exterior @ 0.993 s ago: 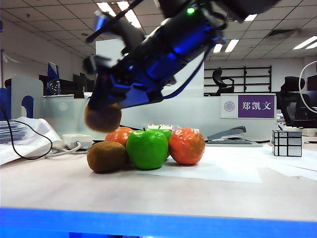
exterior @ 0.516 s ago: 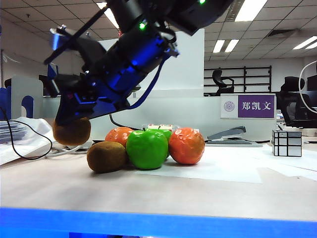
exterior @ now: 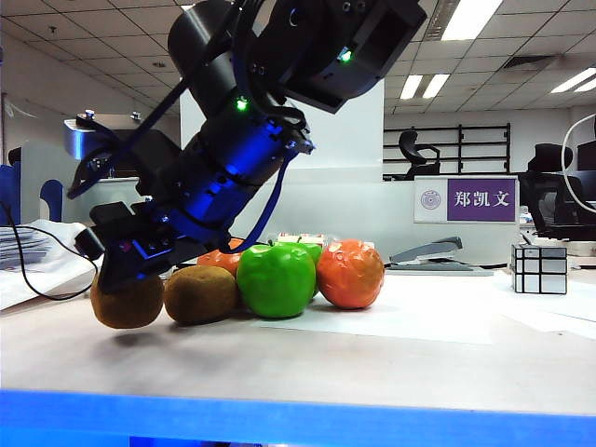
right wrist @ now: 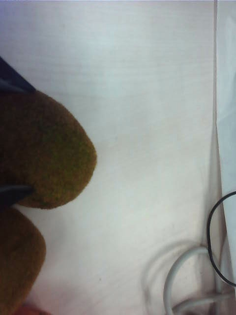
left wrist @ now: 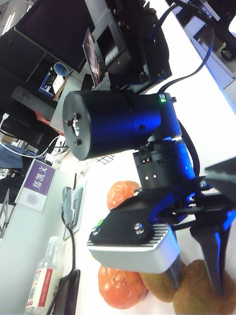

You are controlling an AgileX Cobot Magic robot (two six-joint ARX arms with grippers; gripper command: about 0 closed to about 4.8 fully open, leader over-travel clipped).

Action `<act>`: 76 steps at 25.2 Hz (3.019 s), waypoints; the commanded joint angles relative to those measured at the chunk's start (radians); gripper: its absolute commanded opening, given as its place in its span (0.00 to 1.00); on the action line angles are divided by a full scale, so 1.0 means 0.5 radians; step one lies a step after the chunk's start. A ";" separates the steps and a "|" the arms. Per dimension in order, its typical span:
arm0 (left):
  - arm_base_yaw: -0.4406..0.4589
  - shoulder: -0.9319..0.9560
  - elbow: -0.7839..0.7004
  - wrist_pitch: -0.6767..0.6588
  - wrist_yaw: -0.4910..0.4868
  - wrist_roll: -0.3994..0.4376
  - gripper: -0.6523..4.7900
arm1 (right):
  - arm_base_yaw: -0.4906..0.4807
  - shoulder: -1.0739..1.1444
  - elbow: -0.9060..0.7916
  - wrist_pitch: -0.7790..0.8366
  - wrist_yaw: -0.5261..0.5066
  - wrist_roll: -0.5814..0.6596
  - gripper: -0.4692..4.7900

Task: Put the same fruits together.

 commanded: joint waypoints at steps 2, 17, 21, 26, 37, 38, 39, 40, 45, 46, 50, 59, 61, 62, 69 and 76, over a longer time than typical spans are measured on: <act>0.001 0.001 0.007 0.031 0.000 0.008 0.11 | -0.002 -0.008 0.013 0.064 0.040 -0.024 0.08; 0.001 -0.001 0.007 -0.017 -0.019 0.075 0.11 | 0.003 0.018 0.012 0.098 0.079 -0.056 0.08; 0.001 -0.001 0.007 -0.124 -0.148 0.108 0.11 | 0.003 0.018 0.012 0.114 0.063 -0.056 0.08; 0.001 -0.001 0.007 -0.118 -0.148 0.114 0.12 | 0.005 0.018 0.018 0.293 -0.041 -0.055 0.62; 0.001 -0.002 0.007 -0.111 -0.150 0.113 0.23 | -0.024 0.117 0.336 0.262 -0.206 0.011 1.00; 0.001 -0.002 0.007 -0.109 -0.150 0.113 0.23 | -0.021 0.117 0.336 0.270 -0.217 0.011 1.00; 0.001 -0.002 0.007 -0.107 -0.151 0.113 0.23 | -0.021 0.118 0.336 0.269 -0.251 0.014 1.00; 0.001 -0.002 0.007 -0.101 -0.150 0.113 0.23 | -0.021 0.140 0.337 0.277 -0.301 0.032 1.00; 0.001 -0.018 0.008 -0.101 -0.138 0.111 0.23 | -0.008 0.298 0.408 0.303 -0.389 0.095 1.00; 0.001 -0.026 0.008 -0.101 -0.137 0.111 0.23 | -0.004 0.349 0.455 0.301 -0.386 0.095 1.00; 0.000 -0.039 0.008 -0.103 -0.124 0.095 0.23 | -0.002 0.436 0.575 0.294 -0.382 0.101 1.00; 0.001 -0.039 0.008 -0.102 -0.081 0.096 0.23 | -0.035 0.642 0.913 0.136 -0.348 0.107 1.00; 0.001 -0.039 0.008 -0.102 -0.081 0.096 0.23 | -0.035 0.642 0.913 0.094 -0.301 0.107 1.00; 0.001 -0.039 0.008 -0.102 -0.081 0.096 0.23 | -0.044 0.642 0.913 0.058 -0.302 0.107 1.00; 0.001 -0.039 0.008 -0.101 -0.082 0.097 0.23 | -0.047 0.691 0.913 -0.024 -0.288 0.109 1.00; 0.001 -0.039 0.008 -0.101 -0.082 0.097 0.23 | -0.041 0.713 0.912 -0.036 -0.278 0.110 1.00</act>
